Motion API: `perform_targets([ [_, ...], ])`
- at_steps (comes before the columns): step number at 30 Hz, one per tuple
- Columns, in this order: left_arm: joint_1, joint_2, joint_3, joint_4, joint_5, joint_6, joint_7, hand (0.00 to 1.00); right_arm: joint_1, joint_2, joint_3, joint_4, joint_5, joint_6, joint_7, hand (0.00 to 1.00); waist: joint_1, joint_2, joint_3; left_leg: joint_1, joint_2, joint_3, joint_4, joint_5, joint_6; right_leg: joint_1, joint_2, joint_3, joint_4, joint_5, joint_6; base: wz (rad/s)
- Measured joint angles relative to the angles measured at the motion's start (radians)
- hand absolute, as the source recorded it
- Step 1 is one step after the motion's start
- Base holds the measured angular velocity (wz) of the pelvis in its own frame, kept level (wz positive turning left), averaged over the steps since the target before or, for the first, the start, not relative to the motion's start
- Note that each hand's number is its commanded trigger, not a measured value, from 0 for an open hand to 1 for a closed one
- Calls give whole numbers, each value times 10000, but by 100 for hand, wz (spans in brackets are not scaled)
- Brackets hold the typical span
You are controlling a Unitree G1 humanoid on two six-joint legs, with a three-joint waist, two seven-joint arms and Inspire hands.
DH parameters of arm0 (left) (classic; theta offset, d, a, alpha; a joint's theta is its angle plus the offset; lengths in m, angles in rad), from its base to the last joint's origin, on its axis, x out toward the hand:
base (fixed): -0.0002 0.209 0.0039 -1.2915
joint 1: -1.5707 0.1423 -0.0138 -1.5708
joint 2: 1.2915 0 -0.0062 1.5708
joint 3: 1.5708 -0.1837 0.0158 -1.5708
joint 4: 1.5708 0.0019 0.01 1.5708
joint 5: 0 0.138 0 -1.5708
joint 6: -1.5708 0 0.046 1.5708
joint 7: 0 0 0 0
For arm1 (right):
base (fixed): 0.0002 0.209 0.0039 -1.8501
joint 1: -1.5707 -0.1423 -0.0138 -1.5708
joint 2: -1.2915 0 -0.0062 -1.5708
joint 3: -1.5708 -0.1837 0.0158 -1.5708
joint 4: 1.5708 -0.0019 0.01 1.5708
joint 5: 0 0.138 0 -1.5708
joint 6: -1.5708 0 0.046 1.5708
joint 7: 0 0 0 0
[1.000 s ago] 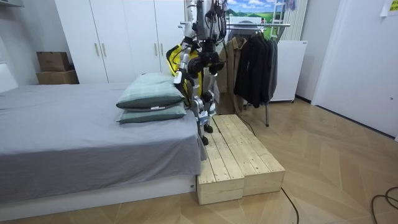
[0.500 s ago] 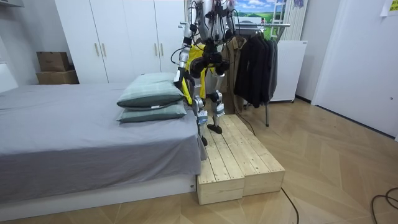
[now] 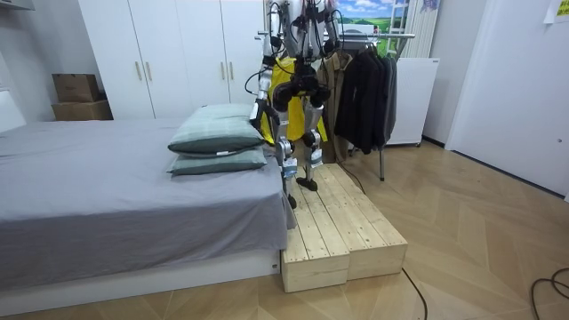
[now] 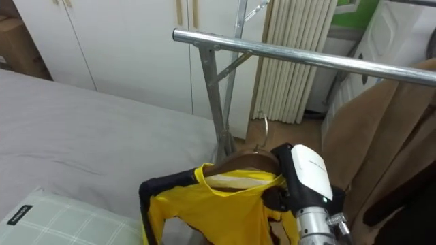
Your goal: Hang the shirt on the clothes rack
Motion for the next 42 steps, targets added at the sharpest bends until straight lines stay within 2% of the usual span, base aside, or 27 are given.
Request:
perform_targets([
  [11, 38, -1, 30, 22, -5, -1, 184, 0, -2, 143, -40, -1, 500, 122, 23, 100, 31, -79, -14, 9, -18, -156, -63, 44, -22, 36, 46, 36, -76, 58, -39, 0],
  [15, 55, -41, 32, 124, -2, -1, 180, 0, -4, 134, -532, -1, 1095, 132, 334, 100, 31, -84, -20, 97, -24, -158, -87, 43, -21, 63, 44, 28, -75, 58, -39, 0],
  [22, 89, -57, 237, 149, -2, -1, 155, 0, -4, 96, -1432, -1, 1234, 138, 544, 100, -55, -78, -22, 163, -23, -245, -162, 47, -22, 158, 46, -29, -71, 41, -56, 1],
  [26, 243, -49, 519, 20, -2, -1, 91, 0, -130, -174, -1781, 7, 1671, 139, 526, 100, -271, -133, -40, 179, -23, -315, -151, 49, -21, 209, 43, -53, -66, 43, -60, 3],
  [31, 310, -17, 683, -22, -2, -6, 93, 0, -270, -180, -2185, 98, 2285, 139, 355, 100, -370, -280, -19, 183, -36, -355, -131, 48, -21, 225, 46, -43, -80, 41, -58, 0],
  [33, 309, 37, 709, -37, -2, -15, 101, 0, -380, -180, -2191, 347, 2587, 138, 310, 100, -382, -401, 10, 160, -48, -395, -106, 49, -18, 212, 46, -49, -89, 37, -52, 0],
  [35, 309, 59, 714, -37, -2, -42, 103, 0, -582, -190, -2279, 635, 2785, 148, 312, 100, -398, -451, 3, 105, -48, -402, -63, 47, -16, 184, 45, -45, -105, -6, 18, 0],
  [37, 316, 60, 713, -41, -1, -65, 94, 0, -702, -221, -2409, 653, 2801, 162, 294, 100, -398, -449, 3, 70, -50, -400, -51, 46, -15, 168, 43, -38, -131, 1, 30, 0],
  [42, 436, 64, 906, -265, 33, -65, -141, 0, -980, -641, -2412, 906, 2852, 185, 294, 100, -376, -439, 0, 53, -40, -401, -64, 48, -17, 169, 42, -45, -202, 76, -36, 0],
])
